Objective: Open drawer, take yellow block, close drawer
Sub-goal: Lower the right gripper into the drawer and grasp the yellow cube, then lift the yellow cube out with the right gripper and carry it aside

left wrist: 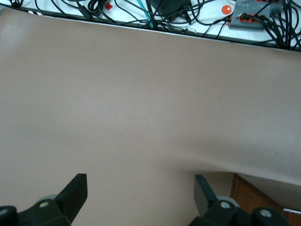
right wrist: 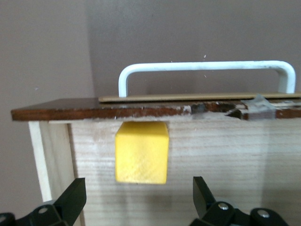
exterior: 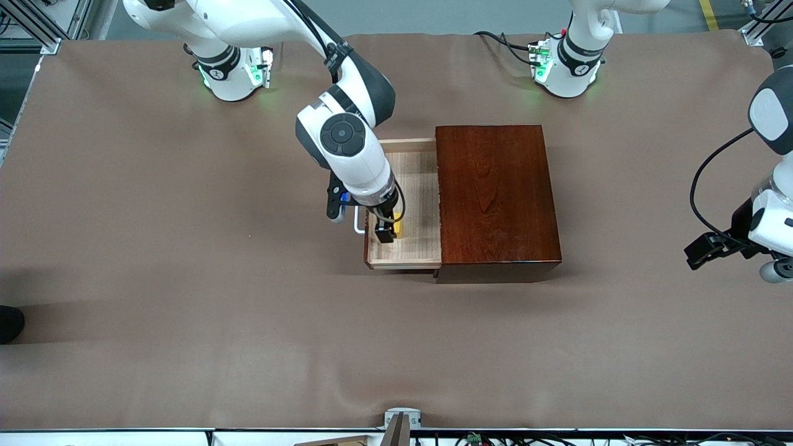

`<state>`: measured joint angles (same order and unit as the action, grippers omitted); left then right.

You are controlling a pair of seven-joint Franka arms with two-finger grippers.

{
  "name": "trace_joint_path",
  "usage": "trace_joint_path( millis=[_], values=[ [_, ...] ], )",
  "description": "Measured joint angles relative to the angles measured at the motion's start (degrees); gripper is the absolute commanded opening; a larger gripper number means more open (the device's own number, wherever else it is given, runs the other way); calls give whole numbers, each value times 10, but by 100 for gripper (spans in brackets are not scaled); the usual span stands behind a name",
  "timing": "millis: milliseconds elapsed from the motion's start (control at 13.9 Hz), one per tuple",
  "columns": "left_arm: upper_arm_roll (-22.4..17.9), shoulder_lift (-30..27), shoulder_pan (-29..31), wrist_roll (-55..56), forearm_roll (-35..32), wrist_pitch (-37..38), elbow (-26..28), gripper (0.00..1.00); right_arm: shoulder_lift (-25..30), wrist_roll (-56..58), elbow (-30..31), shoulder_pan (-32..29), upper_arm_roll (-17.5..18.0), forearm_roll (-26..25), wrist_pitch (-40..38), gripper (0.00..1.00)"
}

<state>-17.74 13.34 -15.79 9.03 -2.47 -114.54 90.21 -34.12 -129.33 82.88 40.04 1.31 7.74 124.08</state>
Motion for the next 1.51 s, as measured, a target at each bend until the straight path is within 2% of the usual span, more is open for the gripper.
trace_joint_path(
  millis=[216, 432, 503, 575, 647, 719, 1079, 1151, 1367, 1510],
  values=[
    [7, -5, -1, -4, 3, 16, 0, 100, -14, -3, 0, 0, -4, -3, 15, 100],
    [23, -22, -2, -36, 12, 81, 0, 100, -27, -3, 0, -1, -8, -4, 22, 100],
    [24, -31, -2, -54, 13, 107, 0, 100, -31, -3, 1, -1, -8, -5, 26, 81],
    [23, -41, -1, -68, 13, 132, 0, 100, -35, -3, 1, 0, -7, -5, 31, 27],
    [21, -52, 0, -76, 13, 155, 0, 100, -39, -3, 2, 1, -7, -7, 36, 9],
    [20, -61, 3, -79, 13, 176, 0, 100, -40, -3, 2, 1, -7, -9, 37, 0],
    [28, -98, 13, -81, 15, 214, 2, 100, -37, -3, -12, 0, -7, -9, 14, 0],
    [48, -108, 25, -80, 15, 220, 2, 100, -33, -4, -24, 0, -7, -5, -7, 0],
    [179, -136, 129, -67, 15, 233, 2, 100, 0, -5, -77, -3, -7, 20, -116, 0],
    [210, -142, 150, -67, 15, 242, 3, 100, 31, 14, -100, -15, -7, 22, -181, 0]
  ],
)
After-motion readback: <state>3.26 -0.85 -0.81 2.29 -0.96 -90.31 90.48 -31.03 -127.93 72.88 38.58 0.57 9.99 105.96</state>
